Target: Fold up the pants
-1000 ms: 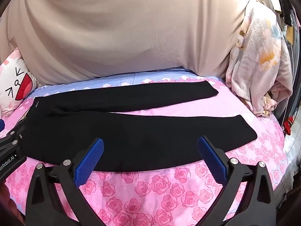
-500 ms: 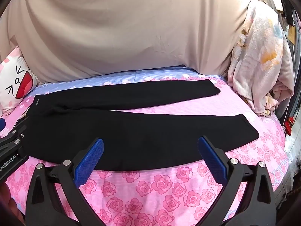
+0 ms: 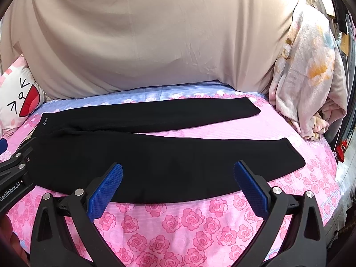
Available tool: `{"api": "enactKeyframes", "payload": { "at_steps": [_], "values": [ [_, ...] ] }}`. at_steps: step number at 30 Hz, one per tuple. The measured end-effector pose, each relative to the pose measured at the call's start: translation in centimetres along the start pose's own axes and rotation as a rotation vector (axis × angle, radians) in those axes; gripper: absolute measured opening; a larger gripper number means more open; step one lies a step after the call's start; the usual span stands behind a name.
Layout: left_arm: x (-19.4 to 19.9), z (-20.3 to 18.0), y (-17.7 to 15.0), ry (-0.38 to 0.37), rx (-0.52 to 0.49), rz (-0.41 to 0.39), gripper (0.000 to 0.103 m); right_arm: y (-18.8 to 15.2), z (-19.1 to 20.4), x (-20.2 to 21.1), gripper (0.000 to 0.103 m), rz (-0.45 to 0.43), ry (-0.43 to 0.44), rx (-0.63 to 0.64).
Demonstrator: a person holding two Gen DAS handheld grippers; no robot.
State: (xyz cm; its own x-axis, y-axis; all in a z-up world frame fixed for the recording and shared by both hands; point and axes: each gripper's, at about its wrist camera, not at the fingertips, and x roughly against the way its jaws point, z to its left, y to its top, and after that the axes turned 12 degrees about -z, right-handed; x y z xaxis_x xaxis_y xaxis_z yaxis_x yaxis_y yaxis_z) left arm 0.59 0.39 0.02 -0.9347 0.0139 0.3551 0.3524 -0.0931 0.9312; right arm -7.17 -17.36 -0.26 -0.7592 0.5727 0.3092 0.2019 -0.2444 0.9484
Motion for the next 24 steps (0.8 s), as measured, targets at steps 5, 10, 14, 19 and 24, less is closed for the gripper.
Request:
{"api": "enactKeyframes", "payload": {
  "at_steps": [5, 10, 14, 19, 24],
  "values": [
    [0.04, -0.06, -0.02, 0.001, -0.001, -0.003, 0.091, 0.31, 0.37, 0.26, 0.098, -0.009, -0.003, 0.005],
    [-0.05, -0.23, 0.04, 0.000, -0.001, 0.000, 0.091, 0.44, 0.57, 0.47, 0.098, -0.015, -0.006, 0.011],
    [-0.12, -0.29, 0.12, -0.004, -0.002, 0.002, 0.091, 0.54, 0.58, 0.47, 0.098, -0.015, -0.005, 0.012],
    [-0.16, -0.34, 0.11, 0.000, -0.001, 0.000, 0.091, 0.65, 0.75, 0.57, 0.098, -0.017, -0.002, 0.013],
    [-0.05, -0.30, -0.02, -0.001, -0.001, 0.000, 0.091, 0.76, 0.82, 0.61, 0.098, -0.018, -0.001, 0.012]
  ]
}}
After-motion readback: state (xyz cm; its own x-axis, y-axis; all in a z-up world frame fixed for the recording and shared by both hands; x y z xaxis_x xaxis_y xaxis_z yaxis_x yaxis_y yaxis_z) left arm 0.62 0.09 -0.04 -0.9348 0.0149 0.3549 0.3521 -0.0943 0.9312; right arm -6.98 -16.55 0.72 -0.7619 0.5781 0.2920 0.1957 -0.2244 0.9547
